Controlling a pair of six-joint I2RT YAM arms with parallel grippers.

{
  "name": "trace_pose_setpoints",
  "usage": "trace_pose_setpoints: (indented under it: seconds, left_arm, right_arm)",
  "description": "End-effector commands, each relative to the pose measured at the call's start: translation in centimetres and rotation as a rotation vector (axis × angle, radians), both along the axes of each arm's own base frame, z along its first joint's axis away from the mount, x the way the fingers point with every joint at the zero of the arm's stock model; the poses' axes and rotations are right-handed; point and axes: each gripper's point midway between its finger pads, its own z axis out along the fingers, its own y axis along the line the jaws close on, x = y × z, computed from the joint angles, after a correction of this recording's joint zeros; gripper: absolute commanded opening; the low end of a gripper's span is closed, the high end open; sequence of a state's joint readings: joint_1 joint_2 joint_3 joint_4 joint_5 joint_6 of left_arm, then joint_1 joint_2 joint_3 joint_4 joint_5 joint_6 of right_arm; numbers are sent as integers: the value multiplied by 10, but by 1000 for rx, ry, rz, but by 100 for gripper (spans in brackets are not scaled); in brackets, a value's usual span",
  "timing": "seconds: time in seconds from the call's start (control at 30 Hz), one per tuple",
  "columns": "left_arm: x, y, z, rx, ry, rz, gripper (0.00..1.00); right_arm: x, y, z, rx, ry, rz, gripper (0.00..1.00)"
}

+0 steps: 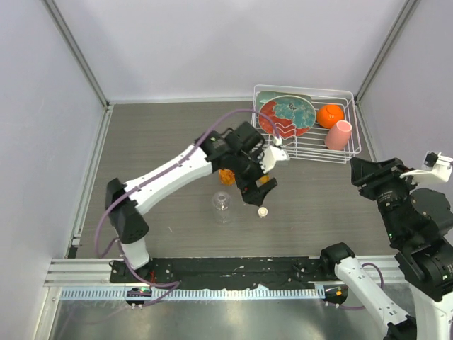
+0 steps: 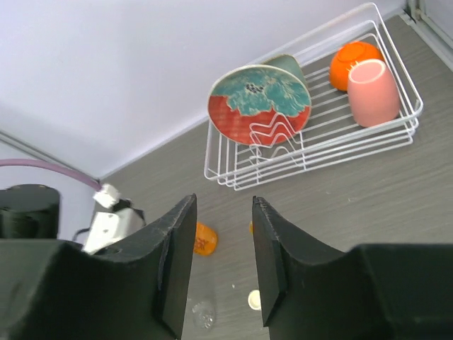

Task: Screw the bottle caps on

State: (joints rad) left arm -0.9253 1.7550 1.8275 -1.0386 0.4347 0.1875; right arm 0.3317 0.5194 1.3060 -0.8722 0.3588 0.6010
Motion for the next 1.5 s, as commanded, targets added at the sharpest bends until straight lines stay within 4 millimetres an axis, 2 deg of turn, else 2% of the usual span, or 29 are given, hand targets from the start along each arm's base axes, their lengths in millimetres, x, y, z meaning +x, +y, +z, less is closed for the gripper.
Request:
trace_pose_setpoints:
  seconds: [0.0, 0.03, 0.07, 0.13, 0.2, 0.3, 0.47, 0.53, 0.7, 0.9, 1.47]
  left_arm:
    - [7, -30, -30, 1, -44, 12, 89]
    - [4, -34, -37, 11, -38, 4, 88]
    - [4, -40, -52, 35, -18, 0, 86]
    - [0, -46, -64, 54, -6, -10, 72]
    - [0, -52, -81, 78, 11, -8, 65]
    - [0, -57, -103, 112, 31, -6, 63]
    - [8, -56, -131, 159, 12, 10, 50]
    - [11, -54, -143, 180, 2, 21, 40]
    - [16, -55, -157, 200, -7, 31, 22]
    - [18, -55, -172, 220, -11, 36, 19]
    - [22, -54, -185, 234, -23, 38, 15]
  right_arm:
    - [5, -6, -14, -16, 76, -47, 42]
    - [5, -6, -13, -15, 76, -45, 41]
    - [5, -6, -14, -15, 76, -45, 41]
    - [6, -5, -15, -11, 81, -46, 38]
    - [7, -3, -21, -14, 96, -37, 37]
    - [8, 0, -31, -14, 114, -26, 37]
    - [12, 3, -43, -13, 123, -17, 36]
    - [13, 5, -44, -12, 122, -5, 36]
    - [17, 11, -51, -14, 136, 19, 33]
    - [20, 15, -63, -14, 154, 35, 31]
    - [19, 25, -75, -8, 170, 86, 30]
